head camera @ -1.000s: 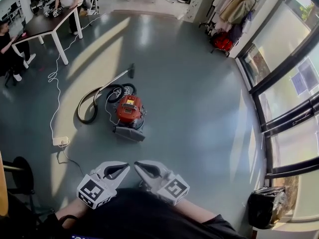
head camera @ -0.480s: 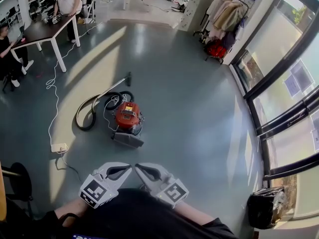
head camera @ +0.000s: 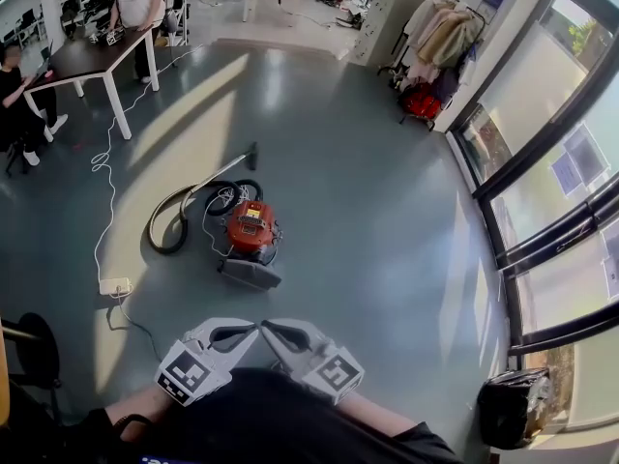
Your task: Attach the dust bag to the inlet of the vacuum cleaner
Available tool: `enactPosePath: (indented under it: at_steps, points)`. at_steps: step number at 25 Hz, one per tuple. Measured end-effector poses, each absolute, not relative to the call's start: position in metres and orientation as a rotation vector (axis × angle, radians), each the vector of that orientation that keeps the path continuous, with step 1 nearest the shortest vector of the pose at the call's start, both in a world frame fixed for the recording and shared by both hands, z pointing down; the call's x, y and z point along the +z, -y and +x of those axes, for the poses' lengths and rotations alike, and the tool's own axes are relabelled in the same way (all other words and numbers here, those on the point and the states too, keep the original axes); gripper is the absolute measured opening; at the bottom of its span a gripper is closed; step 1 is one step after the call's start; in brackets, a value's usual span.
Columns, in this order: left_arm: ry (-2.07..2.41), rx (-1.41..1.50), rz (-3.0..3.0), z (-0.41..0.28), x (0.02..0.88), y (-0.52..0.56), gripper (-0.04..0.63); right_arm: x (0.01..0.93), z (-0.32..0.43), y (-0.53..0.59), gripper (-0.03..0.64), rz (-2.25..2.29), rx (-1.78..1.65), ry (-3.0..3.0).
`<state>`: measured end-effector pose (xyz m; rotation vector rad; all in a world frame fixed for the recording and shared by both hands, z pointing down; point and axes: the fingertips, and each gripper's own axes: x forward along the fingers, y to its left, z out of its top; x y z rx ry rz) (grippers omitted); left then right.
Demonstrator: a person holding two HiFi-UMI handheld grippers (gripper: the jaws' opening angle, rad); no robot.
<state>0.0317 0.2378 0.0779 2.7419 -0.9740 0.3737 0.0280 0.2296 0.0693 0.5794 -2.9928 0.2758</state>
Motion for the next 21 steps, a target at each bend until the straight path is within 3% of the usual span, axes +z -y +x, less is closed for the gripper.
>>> enactPosePath:
  at_steps: [21]
  points:
    - [1.022,0.392,2.733,0.020,0.080,-0.237,0.017,0.075,0.022,-0.231,-0.008,0.571,0.270,2.994]
